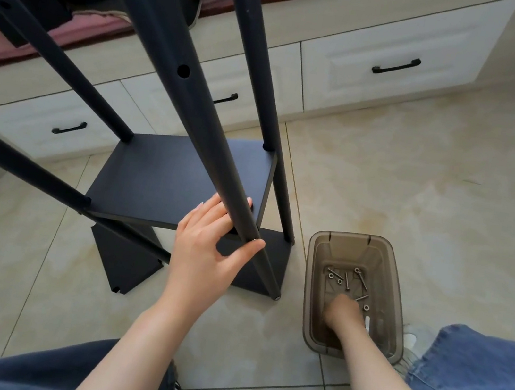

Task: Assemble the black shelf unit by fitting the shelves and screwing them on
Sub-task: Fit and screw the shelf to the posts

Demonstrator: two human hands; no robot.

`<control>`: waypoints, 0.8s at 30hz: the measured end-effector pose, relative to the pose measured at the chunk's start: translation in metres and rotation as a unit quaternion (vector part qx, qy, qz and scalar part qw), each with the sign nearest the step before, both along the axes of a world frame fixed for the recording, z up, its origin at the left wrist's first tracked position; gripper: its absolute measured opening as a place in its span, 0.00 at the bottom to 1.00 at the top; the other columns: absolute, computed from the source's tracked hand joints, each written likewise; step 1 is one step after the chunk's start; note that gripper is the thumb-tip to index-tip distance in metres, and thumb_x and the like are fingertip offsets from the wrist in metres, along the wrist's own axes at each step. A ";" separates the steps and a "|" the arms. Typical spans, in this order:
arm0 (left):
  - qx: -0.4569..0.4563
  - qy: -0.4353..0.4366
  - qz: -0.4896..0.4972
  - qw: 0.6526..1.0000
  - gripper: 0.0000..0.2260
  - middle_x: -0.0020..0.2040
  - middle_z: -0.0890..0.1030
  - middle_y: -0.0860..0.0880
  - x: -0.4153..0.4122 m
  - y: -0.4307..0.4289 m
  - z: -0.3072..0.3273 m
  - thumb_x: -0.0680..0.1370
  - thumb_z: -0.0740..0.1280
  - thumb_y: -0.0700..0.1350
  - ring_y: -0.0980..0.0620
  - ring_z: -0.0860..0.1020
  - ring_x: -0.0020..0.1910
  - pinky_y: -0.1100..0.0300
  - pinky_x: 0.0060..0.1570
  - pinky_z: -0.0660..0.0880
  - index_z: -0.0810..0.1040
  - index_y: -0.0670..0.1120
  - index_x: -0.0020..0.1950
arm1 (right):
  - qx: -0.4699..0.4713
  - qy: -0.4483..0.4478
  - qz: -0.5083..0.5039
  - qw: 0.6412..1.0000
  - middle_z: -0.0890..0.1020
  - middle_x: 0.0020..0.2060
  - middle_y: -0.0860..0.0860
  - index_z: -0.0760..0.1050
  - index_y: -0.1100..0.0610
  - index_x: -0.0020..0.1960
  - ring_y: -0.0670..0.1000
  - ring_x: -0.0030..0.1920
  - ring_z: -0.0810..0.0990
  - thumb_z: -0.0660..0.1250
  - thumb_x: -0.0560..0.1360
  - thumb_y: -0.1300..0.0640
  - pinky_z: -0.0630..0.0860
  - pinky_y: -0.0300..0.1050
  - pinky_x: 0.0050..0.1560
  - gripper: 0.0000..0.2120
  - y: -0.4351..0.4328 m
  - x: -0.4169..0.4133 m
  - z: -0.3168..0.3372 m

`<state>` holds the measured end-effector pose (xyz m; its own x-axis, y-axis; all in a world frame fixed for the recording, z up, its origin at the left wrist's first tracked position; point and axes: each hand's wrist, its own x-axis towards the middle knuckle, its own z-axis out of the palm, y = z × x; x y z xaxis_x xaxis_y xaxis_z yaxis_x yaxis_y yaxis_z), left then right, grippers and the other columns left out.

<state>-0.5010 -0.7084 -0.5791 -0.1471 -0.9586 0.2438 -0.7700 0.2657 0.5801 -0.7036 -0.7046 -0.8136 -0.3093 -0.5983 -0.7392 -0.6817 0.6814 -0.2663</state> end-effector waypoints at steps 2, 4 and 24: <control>0.001 -0.003 0.001 1.000 0.22 0.68 0.69 0.68 0.000 0.000 0.002 0.74 0.74 0.54 0.55 0.67 0.76 0.44 0.76 0.62 0.79 0.53 0.67 | -0.028 -0.041 -0.089 0.995 0.78 0.63 0.63 0.75 0.66 0.63 0.63 0.64 0.76 0.61 0.79 0.62 0.74 0.47 0.58 0.15 -0.009 -0.004 0.006; -0.004 -0.006 0.004 1.000 0.22 0.68 0.72 0.63 0.000 0.000 0.003 0.73 0.77 0.50 0.53 0.69 0.75 0.41 0.73 0.65 0.80 0.51 0.66 | -0.073 -0.087 -0.169 0.979 0.81 0.58 0.65 0.79 0.66 0.58 0.63 0.61 0.78 0.65 0.78 0.59 0.74 0.46 0.54 0.13 -0.018 -0.005 0.015; 0.071 -0.045 0.062 0.995 0.19 0.62 0.83 0.58 -0.006 -0.020 0.036 0.72 0.78 0.54 0.49 0.70 0.74 0.46 0.77 0.53 0.83 0.52 0.61 | -0.362 -0.379 -0.148 0.838 0.81 0.40 0.47 0.74 0.55 0.50 0.43 0.42 0.80 0.59 0.83 0.56 0.72 0.33 0.38 0.06 -0.038 0.087 0.150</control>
<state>-0.5067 -0.7282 -0.5433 -0.0415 -0.9945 0.0967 -0.8419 0.0869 0.5326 -0.6168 -0.7428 -0.6635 -0.1291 -0.9552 -0.2662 0.0420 0.2629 -0.9639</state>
